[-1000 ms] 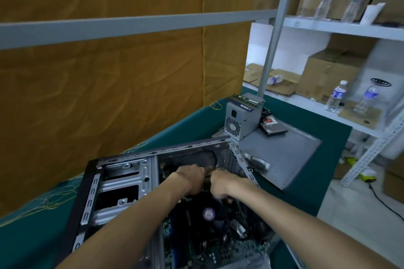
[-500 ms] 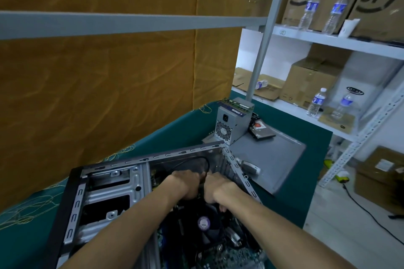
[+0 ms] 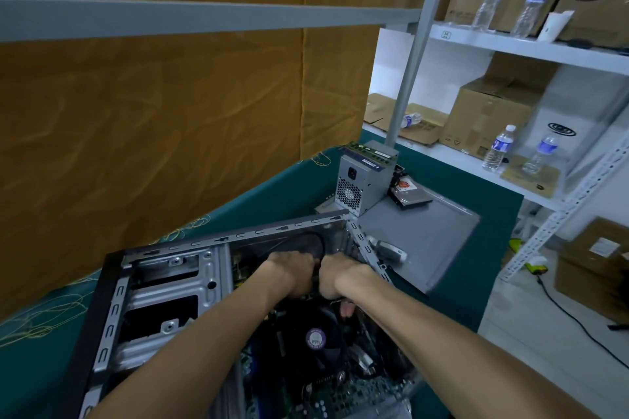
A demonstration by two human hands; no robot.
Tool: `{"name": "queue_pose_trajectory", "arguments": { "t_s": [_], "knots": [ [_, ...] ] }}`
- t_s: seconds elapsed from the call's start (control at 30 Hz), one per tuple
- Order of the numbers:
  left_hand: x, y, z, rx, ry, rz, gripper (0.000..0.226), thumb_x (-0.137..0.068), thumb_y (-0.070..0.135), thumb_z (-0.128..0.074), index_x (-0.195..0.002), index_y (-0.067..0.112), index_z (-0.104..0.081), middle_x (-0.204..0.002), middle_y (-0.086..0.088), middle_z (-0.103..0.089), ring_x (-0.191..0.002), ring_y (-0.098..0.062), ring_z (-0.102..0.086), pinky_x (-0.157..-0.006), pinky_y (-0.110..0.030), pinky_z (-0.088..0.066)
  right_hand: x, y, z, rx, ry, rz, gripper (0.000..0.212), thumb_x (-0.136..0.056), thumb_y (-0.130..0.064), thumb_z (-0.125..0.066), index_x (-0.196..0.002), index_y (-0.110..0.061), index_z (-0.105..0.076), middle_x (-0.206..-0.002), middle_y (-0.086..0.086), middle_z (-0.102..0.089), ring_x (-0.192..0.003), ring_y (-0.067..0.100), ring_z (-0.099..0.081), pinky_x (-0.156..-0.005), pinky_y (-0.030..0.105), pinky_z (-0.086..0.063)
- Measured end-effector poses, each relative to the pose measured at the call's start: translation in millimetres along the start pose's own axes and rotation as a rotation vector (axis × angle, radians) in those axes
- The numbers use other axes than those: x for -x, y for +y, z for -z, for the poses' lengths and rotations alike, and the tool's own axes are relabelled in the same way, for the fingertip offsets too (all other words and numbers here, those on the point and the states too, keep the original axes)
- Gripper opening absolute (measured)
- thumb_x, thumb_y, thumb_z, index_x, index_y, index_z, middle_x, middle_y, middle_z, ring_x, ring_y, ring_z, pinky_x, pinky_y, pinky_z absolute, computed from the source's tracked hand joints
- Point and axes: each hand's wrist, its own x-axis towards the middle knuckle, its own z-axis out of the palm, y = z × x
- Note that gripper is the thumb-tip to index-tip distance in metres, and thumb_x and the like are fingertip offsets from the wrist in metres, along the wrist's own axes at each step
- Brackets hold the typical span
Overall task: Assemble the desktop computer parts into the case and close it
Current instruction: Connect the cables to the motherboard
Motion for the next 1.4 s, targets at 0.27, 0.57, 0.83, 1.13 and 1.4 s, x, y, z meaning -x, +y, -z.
{"name": "queue_pose_trajectory", "arguments": {
  "t_s": [0.27,0.57,0.83,1.13,1.4],
  "knots": [
    [-1.6,2.3,-1.7,0.013,-0.019,0.013,0.033,-0.099,0.018,-0.053,-0.132,0.013,-0.055,-0.132,-0.008,-0.064,-0.12,-0.026,-0.062,-0.087,-0.036,-0.048,-7.9,-9.8,16.5,-0.049,-0.036,-0.004,0.02,-0.095,0.007,-0.053,-0.112,0.017,-0.054,-0.071,0.026,-0.067,-0.035,0.026,-0.061,-0.036,0.029,-0.049],
    [49.6,-16.6,26.6,0.181,0.081,-0.094,0.016,-0.092,0.016,-0.051,-0.078,0.02,-0.055,-0.096,-0.011,-0.072,-0.08,-0.027,-0.063,-0.067,-0.035,-0.048,24.6,-5.3,31.4,0.014,0.221,0.197,0.008,-0.091,-0.002,-0.056,-0.098,-0.006,-0.059,-0.095,0.017,-0.062,-0.075,0.03,-0.059,-0.061,0.032,-0.049],
    [110.4,-83.1,7.8,0.474,0.913,0.147,0.03,-0.098,0.005,-0.053,-0.112,0.021,-0.074,-0.1,0.001,-0.071,-0.095,-0.024,-0.059,-0.084,-0.041,-0.049,45.5,-17.2,9.5,0.374,0.739,0.531,0.05,-0.088,-0.004,-0.061,-0.135,-0.006,-0.042,-0.116,0.017,-0.061,-0.092,0.036,-0.069,-0.062,0.037,-0.039],
    [108.0,-90.4,-8.1,0.369,1.006,0.29,0.026,-0.095,0.005,-0.058,-0.11,0.018,-0.074,-0.099,0.0,-0.055,-0.092,-0.022,-0.047,-0.082,-0.037,-0.04,27.7,-25.2,13.6,0.59,0.787,0.647,0.067,-0.08,0.004,-0.07,-0.14,0.005,-0.043,-0.104,0.014,-0.071,-0.09,0.034,-0.071,-0.061,0.037,-0.042],
    [107.3,-92.0,-8.0,0.365,1.01,0.295,0.024,-0.094,0.006,-0.059,-0.109,0.02,-0.073,-0.1,0.001,-0.056,-0.093,-0.023,-0.049,-0.081,-0.036,-0.039,16.0,-55.5,8.8,0.573,0.681,0.694,0.068,-0.086,0.009,-0.062,-0.148,0.005,-0.036,-0.119,0.021,-0.068,-0.108,0.04,-0.067,-0.077,0.044,-0.049]
  ]
}}
